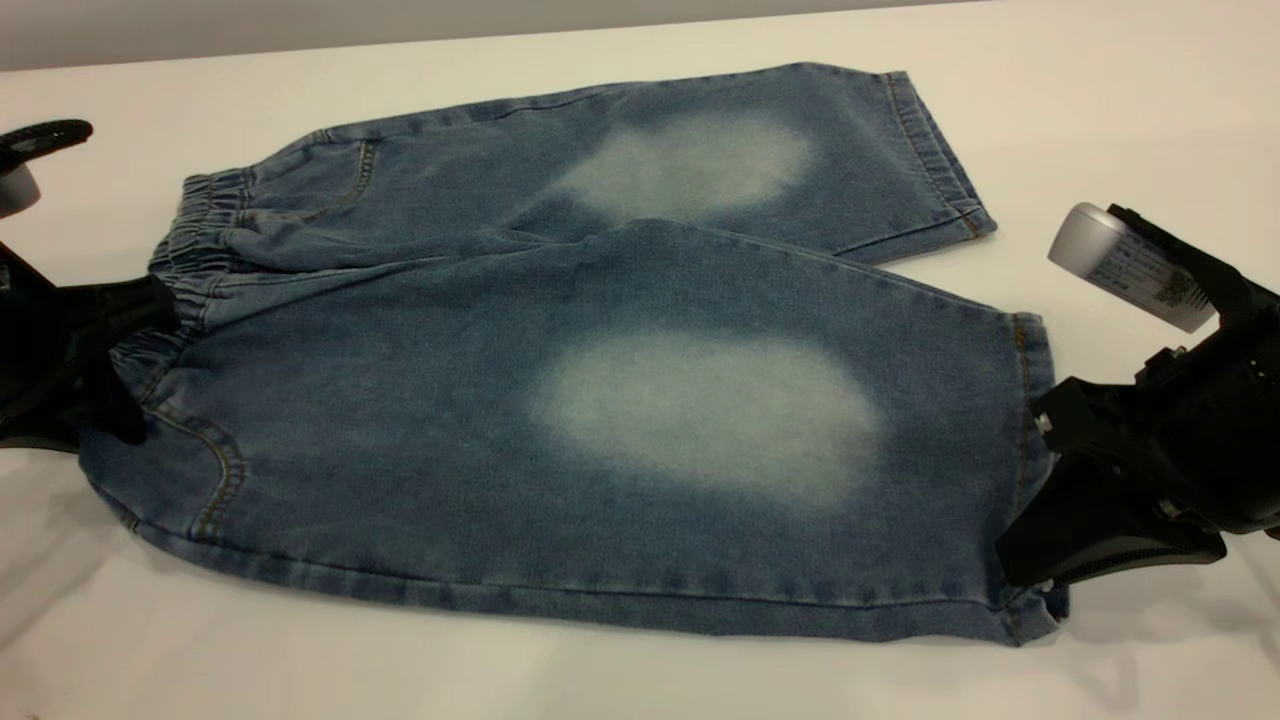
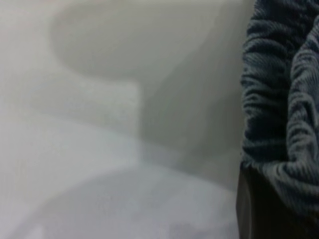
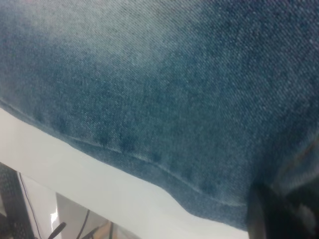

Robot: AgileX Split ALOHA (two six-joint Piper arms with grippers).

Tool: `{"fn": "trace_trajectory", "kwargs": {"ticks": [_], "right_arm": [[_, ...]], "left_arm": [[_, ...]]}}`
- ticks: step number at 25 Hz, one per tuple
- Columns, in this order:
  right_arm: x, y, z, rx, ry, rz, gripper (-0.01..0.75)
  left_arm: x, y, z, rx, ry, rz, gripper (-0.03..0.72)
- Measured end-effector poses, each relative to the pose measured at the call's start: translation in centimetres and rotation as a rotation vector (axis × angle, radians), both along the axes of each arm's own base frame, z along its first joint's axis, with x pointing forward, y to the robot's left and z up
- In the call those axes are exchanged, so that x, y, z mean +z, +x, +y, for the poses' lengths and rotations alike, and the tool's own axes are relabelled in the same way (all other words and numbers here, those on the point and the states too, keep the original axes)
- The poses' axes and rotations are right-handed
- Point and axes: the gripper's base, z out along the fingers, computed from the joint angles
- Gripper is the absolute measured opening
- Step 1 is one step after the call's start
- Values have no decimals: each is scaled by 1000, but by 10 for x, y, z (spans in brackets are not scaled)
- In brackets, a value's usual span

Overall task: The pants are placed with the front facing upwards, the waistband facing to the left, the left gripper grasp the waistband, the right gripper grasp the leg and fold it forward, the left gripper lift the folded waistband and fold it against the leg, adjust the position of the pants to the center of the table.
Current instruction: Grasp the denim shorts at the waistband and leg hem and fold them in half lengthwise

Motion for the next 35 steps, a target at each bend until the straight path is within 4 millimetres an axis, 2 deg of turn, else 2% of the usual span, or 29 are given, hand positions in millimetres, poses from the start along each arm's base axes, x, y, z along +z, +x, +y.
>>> {"fn": "trace_trajectory", "kwargs": {"ticks": [13, 16, 21, 24, 28, 35], "right_arm": [[2, -1, 3, 5, 38, 12, 22], [2, -3, 3, 6, 34, 41, 102], [4, -5, 5, 11, 64, 60, 365], [3, -4, 4, 10, 52, 57, 444], [3, -4, 4, 11, 49, 49, 430], [2, -4, 5, 26, 71, 42, 329]], "left_arm": [[0, 0, 0, -9, 4, -4, 153], [0, 0, 0, -9, 4, -4, 153], [0, 0, 0, -9, 4, -4, 153], [0, 0, 0, -9, 3, -4, 153], [0, 0, 0, -8, 3, -5, 153], [0, 0, 0, -8, 3, -5, 153]]}}
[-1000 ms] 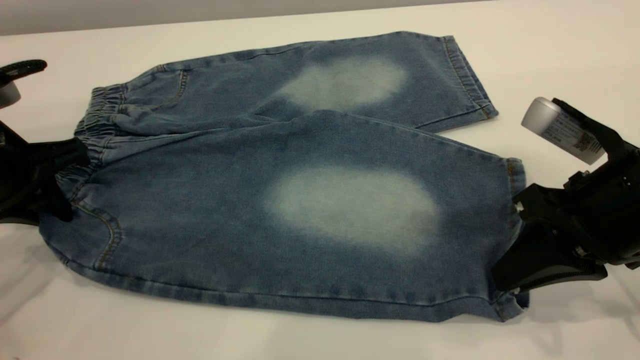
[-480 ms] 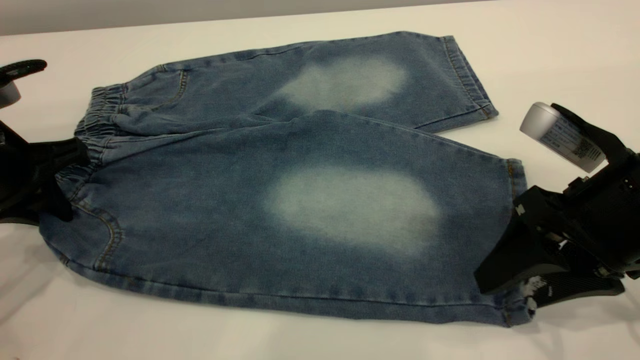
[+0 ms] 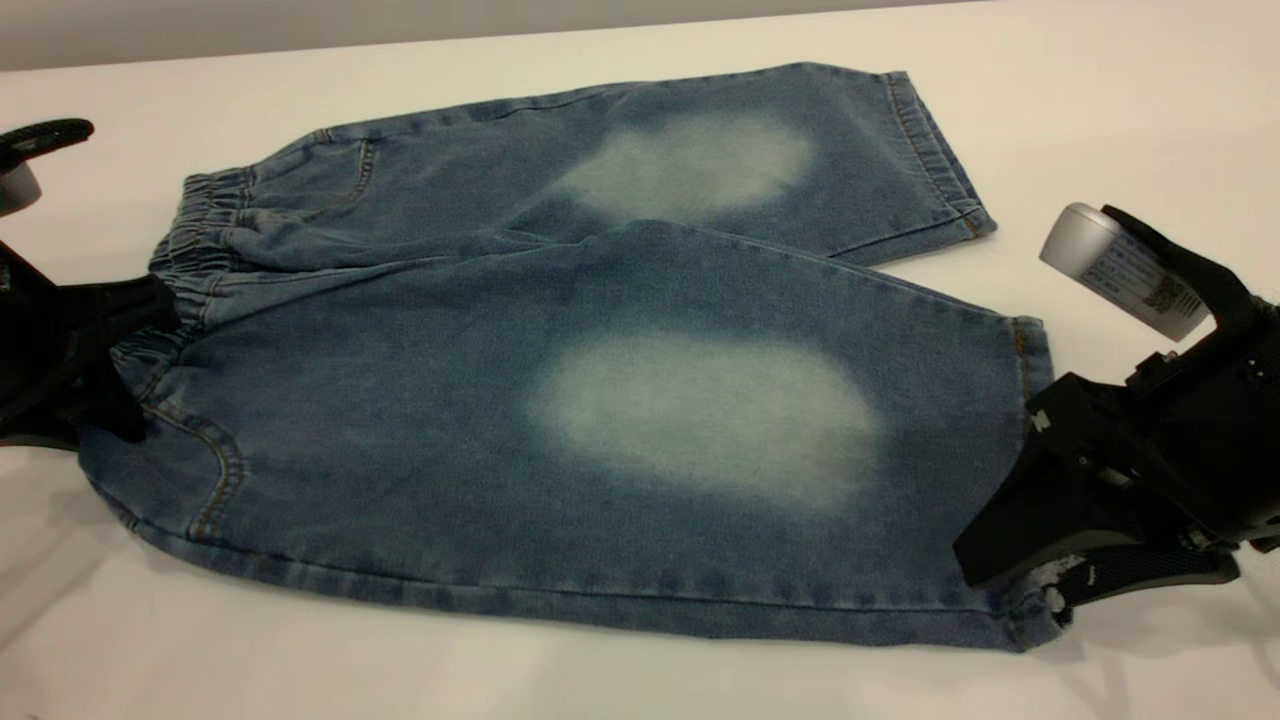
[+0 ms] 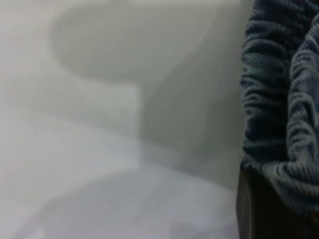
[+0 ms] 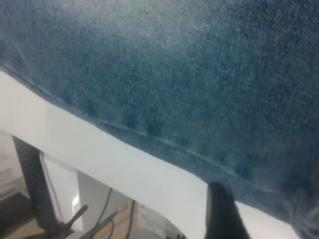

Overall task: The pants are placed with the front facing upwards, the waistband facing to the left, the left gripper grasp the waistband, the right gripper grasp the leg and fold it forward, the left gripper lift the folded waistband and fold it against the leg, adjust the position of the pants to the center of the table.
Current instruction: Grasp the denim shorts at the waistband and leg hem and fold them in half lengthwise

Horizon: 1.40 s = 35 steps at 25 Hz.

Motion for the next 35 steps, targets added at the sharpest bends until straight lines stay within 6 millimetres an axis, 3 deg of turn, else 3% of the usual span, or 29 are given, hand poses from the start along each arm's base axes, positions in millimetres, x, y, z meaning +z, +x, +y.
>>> {"fn": "trace_trajectory", "kwargs": {"ticks": [11, 13, 18, 21, 25, 35], "right_arm": [[-19, -7, 4, 1, 64, 57, 301], [-20, -4, 3, 3, 49, 47, 263], [-21, 5, 2, 3, 14, 15, 44], [-20, 8, 2, 3, 15, 3, 15], [-8, 12, 1, 8, -1, -36, 14], [48, 20, -2, 22, -39, -171, 14]], "left_arm": [[0, 0, 0, 0, 0, 1, 153], [0, 0, 0, -1, 0, 2, 153], [0, 0, 0, -2, 0, 5, 153], [0, -1, 0, -1, -1, 7, 153], [0, -1, 0, -1, -1, 8, 153], [0, -1, 0, -18, 4, 7, 153]]}}
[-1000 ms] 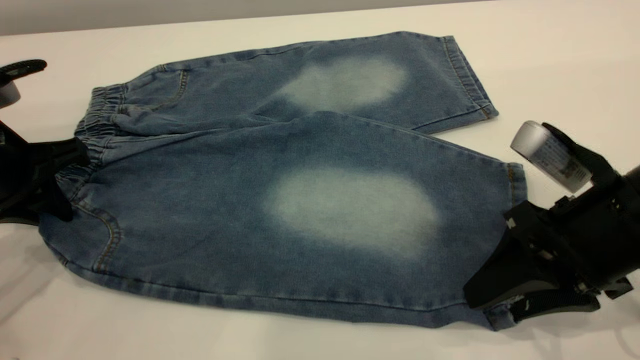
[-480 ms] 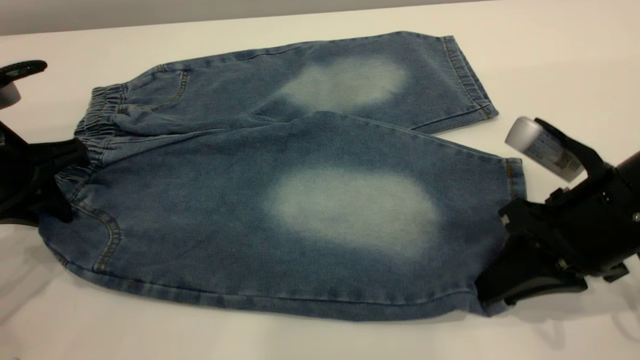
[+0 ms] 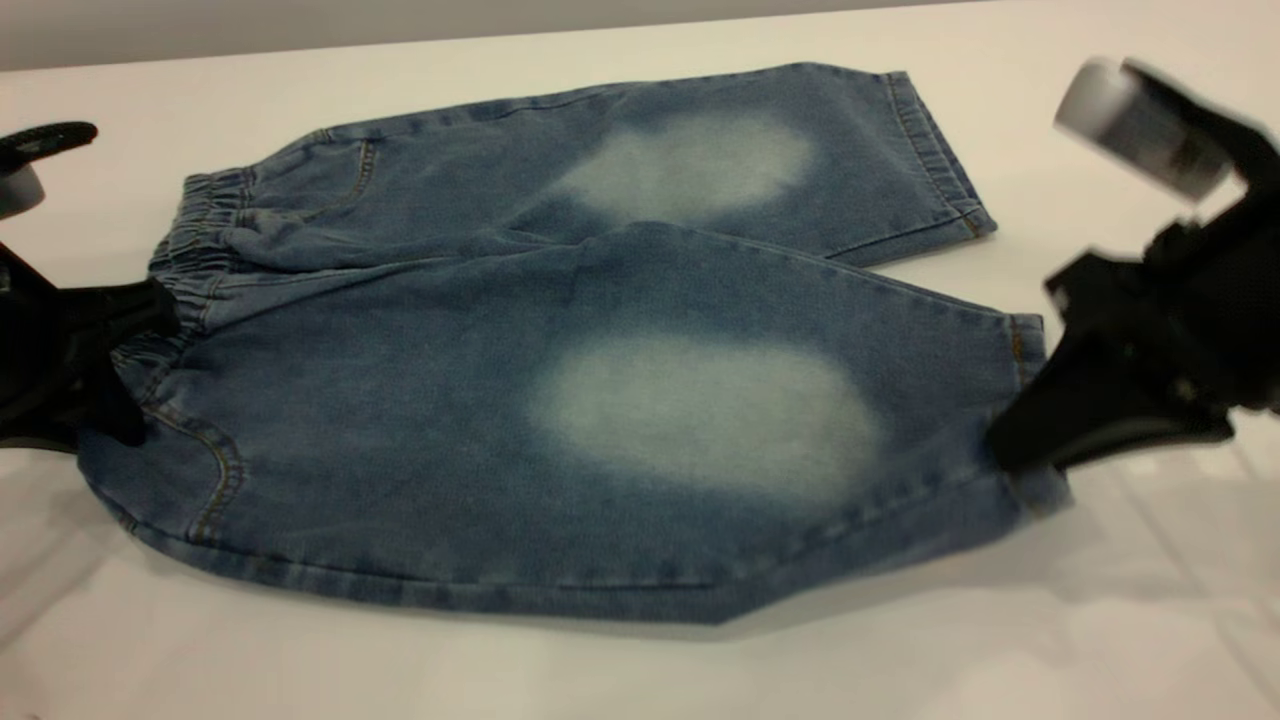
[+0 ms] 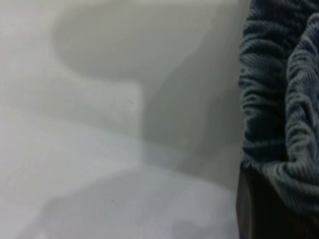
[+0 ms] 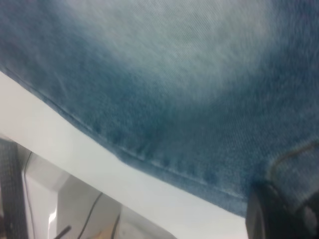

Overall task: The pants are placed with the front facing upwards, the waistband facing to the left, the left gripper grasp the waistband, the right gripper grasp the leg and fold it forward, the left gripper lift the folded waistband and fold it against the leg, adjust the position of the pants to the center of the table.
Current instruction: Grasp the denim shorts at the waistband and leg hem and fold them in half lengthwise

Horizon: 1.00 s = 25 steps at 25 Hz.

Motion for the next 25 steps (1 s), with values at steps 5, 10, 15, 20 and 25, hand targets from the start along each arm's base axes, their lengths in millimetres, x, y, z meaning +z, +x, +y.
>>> {"fn": "trace_trajectory", "kwargs": {"ticks": [5, 10, 15, 20, 25], "right_arm": [[14, 3, 0, -10, 10, -51, 14], [25, 18, 5, 3, 48, -99, 14], [40, 41, 9, 12, 68, -184, 14], [56, 60, 13, 28, 87, -257, 14], [68, 74, 14, 36, 89, -305, 14]], "left_arm": [[18, 2, 0, -28, 3, -43, 153], [48, 3, -1, -53, 6, -130, 153], [65, 3, -1, -60, 10, -191, 153], [71, 11, -2, -78, 14, -214, 153], [86, 29, -9, -112, 12, -257, 153]]}}
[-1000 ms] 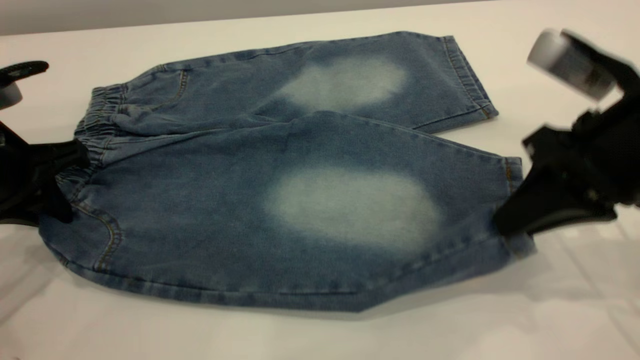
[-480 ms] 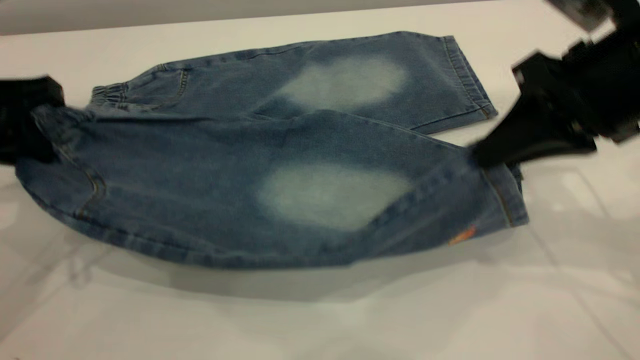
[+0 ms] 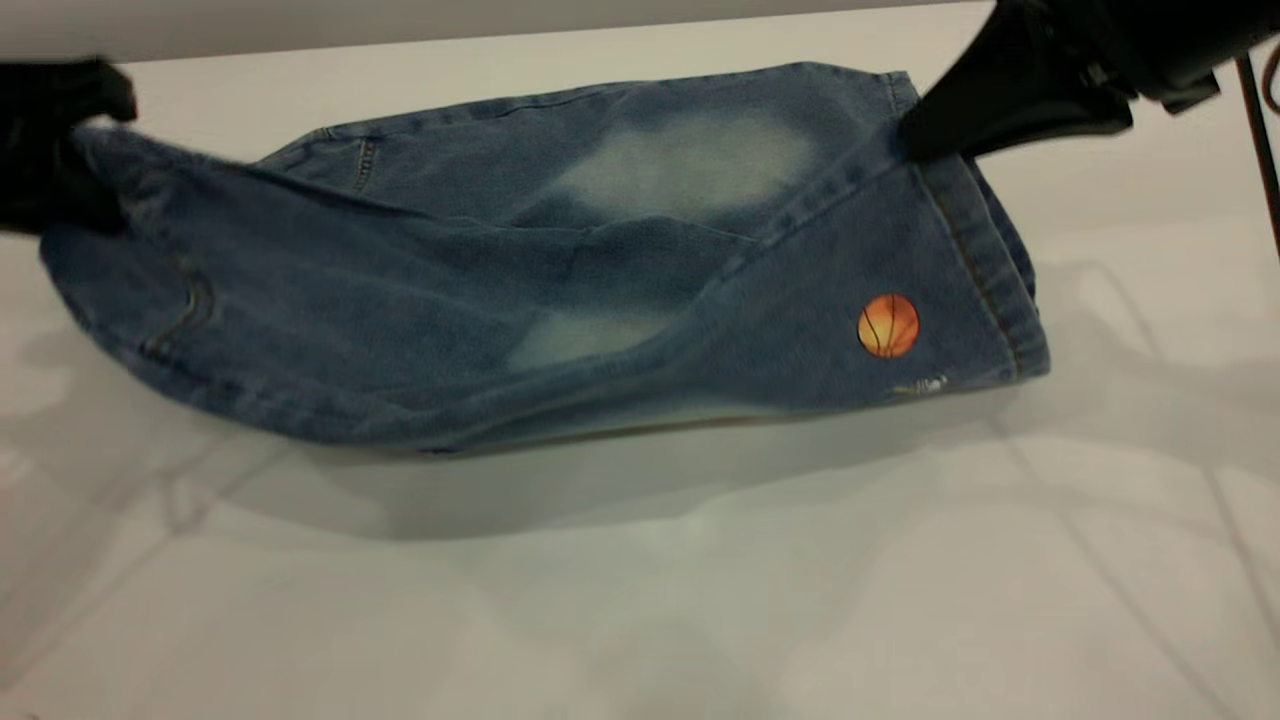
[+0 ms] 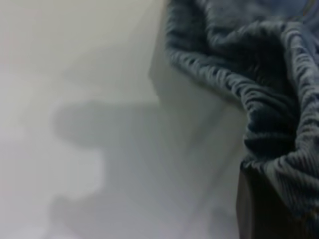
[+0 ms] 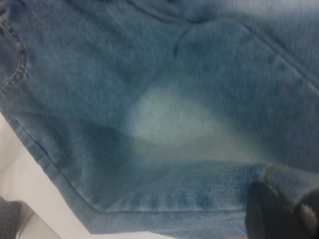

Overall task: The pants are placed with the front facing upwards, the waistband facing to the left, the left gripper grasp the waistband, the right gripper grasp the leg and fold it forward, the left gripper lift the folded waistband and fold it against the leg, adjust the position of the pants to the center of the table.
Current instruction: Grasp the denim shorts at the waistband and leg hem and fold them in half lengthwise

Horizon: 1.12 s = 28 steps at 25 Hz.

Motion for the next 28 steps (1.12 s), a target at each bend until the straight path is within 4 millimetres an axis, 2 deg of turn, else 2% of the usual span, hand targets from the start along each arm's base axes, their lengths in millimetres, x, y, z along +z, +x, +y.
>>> {"fn": "trace_trajectory", "kwargs": {"ticks": [8, 17, 22, 28], "right_arm": [[20, 21, 1, -2, -14, -74, 15], [44, 42, -1, -4, -16, -166, 15], [49, 52, -12, -38, -15, -189, 15], [47, 65, -19, -56, -12, -195, 15]], "left_arm": [[24, 24, -8, -42, 2, -67, 153], [24, 25, -10, -45, 0, -70, 153], [25, 27, -10, -32, -9, -89, 153], [24, 42, -11, -30, -12, -98, 153]]}}
